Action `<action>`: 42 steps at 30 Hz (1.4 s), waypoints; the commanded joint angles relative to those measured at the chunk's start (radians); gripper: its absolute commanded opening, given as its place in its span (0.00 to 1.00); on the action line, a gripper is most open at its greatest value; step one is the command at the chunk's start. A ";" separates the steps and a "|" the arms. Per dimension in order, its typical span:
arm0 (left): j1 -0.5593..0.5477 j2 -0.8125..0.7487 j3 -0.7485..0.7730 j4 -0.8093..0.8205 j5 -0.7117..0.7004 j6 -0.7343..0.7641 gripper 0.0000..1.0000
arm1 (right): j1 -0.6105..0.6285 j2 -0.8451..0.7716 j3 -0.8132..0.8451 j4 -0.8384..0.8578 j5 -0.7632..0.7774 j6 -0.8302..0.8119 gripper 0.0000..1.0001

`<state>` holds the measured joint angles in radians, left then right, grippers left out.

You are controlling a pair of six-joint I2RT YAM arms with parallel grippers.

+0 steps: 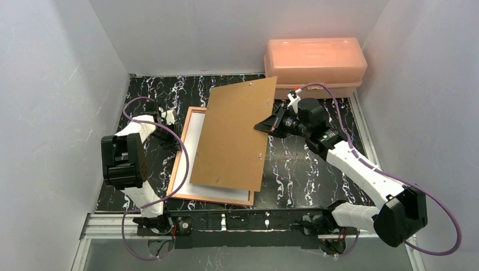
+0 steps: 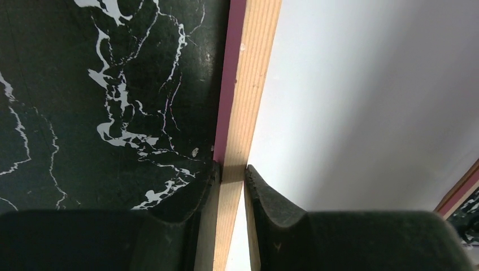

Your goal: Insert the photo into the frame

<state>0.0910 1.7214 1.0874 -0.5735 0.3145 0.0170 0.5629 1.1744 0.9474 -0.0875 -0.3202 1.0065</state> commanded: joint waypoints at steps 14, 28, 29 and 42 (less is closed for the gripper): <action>0.155 -0.131 0.148 -0.210 0.201 0.029 0.52 | 0.004 0.046 -0.053 0.301 -0.085 0.113 0.01; 0.213 -0.113 0.139 -0.244 0.211 0.174 0.50 | 0.056 0.174 -0.089 0.421 -0.079 0.136 0.01; 0.213 -0.113 0.132 -0.243 0.215 0.178 0.50 | 0.057 0.181 -0.092 0.425 -0.082 0.138 0.01; 0.213 -0.118 0.106 -0.255 0.227 0.215 0.53 | 0.058 0.247 -0.138 0.482 -0.104 0.130 0.01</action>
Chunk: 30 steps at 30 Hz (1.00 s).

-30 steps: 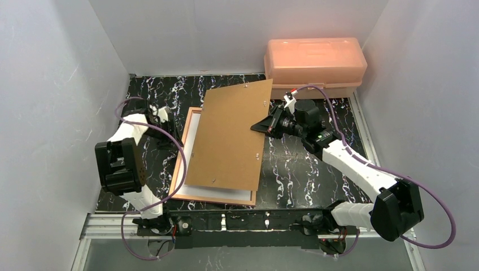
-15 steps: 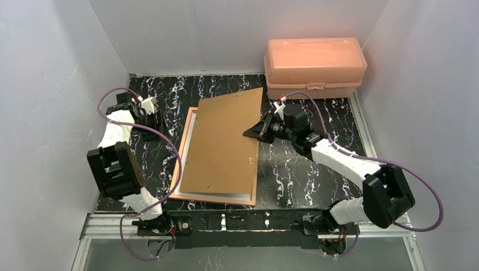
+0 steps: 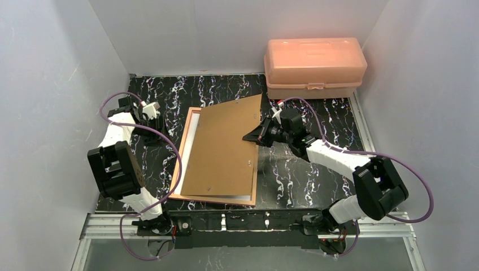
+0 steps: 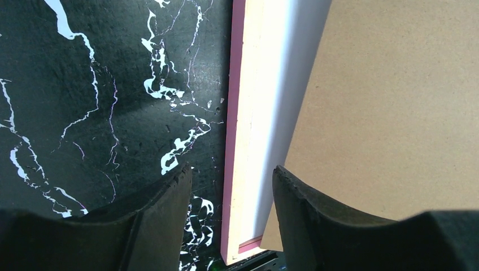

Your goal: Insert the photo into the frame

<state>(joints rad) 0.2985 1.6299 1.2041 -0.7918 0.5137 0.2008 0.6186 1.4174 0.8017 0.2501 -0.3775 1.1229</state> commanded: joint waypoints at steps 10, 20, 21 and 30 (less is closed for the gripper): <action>0.005 -0.004 -0.040 -0.027 0.040 0.040 0.52 | 0.002 0.022 -0.012 0.189 -0.045 0.016 0.01; 0.005 0.009 -0.078 0.004 0.056 0.037 0.48 | 0.001 0.061 -0.038 0.264 -0.055 0.051 0.01; 0.004 0.013 -0.081 0.007 0.060 0.037 0.47 | 0.001 0.067 -0.038 0.277 -0.058 0.058 0.01; 0.000 0.036 -0.100 0.035 0.080 0.023 0.39 | 0.002 0.107 -0.030 0.330 -0.064 0.085 0.01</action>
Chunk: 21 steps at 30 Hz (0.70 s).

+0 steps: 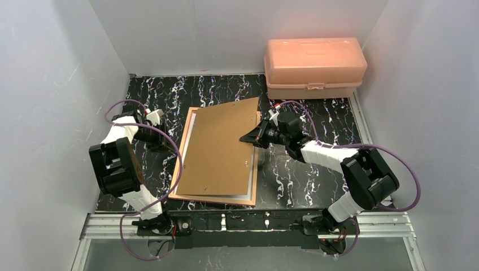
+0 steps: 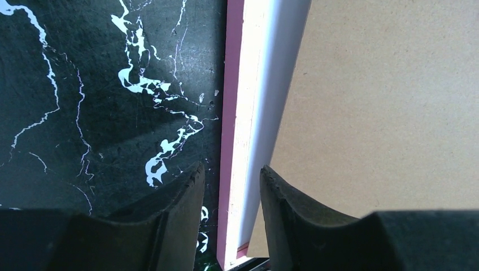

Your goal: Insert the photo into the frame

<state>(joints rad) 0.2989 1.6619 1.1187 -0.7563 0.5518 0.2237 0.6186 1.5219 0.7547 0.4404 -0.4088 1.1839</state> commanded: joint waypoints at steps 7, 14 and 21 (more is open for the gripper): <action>-0.013 0.013 -0.017 0.000 0.060 -0.005 0.37 | 0.004 0.040 0.031 0.165 -0.044 0.020 0.01; -0.032 0.000 -0.024 -0.003 0.063 -0.001 0.36 | 0.003 0.071 0.047 0.165 -0.058 -0.003 0.01; -0.054 0.001 -0.038 -0.005 0.062 0.004 0.34 | 0.000 0.095 0.049 0.180 -0.062 -0.020 0.01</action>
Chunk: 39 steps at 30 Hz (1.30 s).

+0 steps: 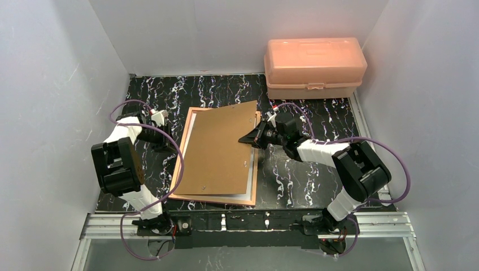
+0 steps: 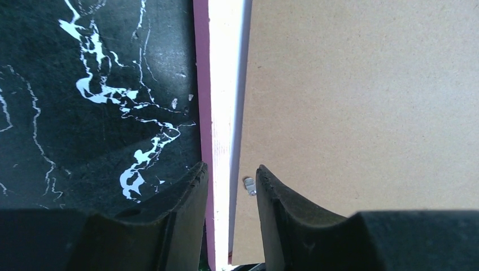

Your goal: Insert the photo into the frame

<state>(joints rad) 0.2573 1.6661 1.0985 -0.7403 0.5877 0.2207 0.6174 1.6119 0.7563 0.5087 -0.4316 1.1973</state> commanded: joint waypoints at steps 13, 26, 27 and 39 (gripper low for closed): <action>-0.021 -0.006 -0.040 -0.025 0.023 0.021 0.28 | -0.020 0.040 0.084 0.134 -0.062 -0.046 0.01; -0.026 -0.005 -0.035 -0.026 0.026 0.021 0.27 | -0.026 0.094 0.056 0.184 -0.079 -0.028 0.01; -0.026 -0.003 -0.035 -0.027 0.025 0.021 0.27 | -0.027 0.099 0.053 0.186 -0.079 -0.028 0.01; -0.027 0.037 -0.051 -0.005 0.010 0.033 0.20 | -0.026 0.140 0.047 0.203 -0.085 -0.032 0.01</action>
<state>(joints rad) 0.2352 1.6894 1.0649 -0.7345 0.5869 0.2348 0.5941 1.7386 0.7910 0.6147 -0.4992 1.1763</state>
